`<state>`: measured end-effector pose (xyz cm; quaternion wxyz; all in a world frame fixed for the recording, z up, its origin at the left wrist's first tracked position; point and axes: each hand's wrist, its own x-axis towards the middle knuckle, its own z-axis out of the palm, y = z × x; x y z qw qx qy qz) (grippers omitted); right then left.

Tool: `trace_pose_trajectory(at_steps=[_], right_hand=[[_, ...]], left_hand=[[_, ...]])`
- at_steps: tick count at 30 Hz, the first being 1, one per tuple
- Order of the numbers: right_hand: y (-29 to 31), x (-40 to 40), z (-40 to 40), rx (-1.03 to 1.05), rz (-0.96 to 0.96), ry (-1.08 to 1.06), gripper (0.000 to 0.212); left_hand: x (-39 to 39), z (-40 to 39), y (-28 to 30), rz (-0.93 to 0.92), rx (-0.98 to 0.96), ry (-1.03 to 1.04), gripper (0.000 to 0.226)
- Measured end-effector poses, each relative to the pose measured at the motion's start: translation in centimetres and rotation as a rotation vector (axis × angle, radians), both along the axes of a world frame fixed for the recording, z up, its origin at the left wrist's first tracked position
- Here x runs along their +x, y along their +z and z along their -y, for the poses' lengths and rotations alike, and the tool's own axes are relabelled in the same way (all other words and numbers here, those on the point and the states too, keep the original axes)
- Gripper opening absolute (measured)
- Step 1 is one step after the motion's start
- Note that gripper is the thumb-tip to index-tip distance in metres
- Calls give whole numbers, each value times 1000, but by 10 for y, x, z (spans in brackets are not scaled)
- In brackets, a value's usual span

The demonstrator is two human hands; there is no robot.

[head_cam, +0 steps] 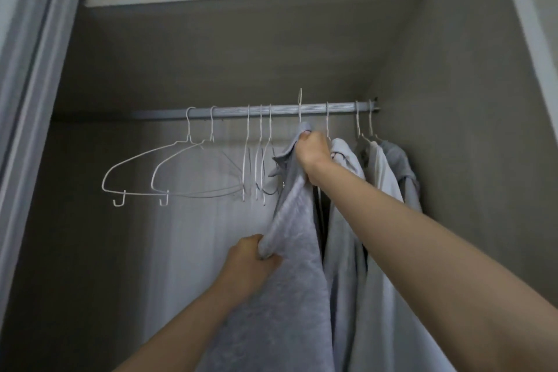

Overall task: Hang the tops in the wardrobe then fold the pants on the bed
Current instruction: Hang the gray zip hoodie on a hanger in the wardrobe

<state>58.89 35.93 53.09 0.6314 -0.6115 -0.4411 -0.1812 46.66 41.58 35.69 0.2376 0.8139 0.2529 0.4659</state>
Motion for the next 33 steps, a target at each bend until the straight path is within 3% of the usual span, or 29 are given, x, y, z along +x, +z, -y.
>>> trace_pose_trajectory(at_steps=[4,7,9,11,13,15,19,26,33], right_hand=[[-10,9,-15,-91,-46,-12,26],[-21,1,-18,-87,14,-77,23],[-36,-10,-18,-138,141,-182,51],[-54,-20,-19,-226,370,-348,76],[-70,-30,-19,-314,560,-471,67],[-81,-34,-16,-347,622,-520,51],[-108,-39,-7,-391,686,-515,59],[-176,-59,34,-460,562,-204,64],[-279,-88,89,-657,608,-215,70]], left_hand=[[-4,-3,-11,-38,47,-30,20],[-11,-5,-29,-31,300,48,44],[-17,-6,-41,-74,435,114,58],[-20,-7,-49,-50,448,90,69],[-24,-9,-56,-33,478,67,74],[-27,-8,-60,-28,519,67,74],[-36,-9,-77,52,397,-1,68],[-57,-1,-129,62,153,-37,39],[-89,26,-195,62,8,33,55]])
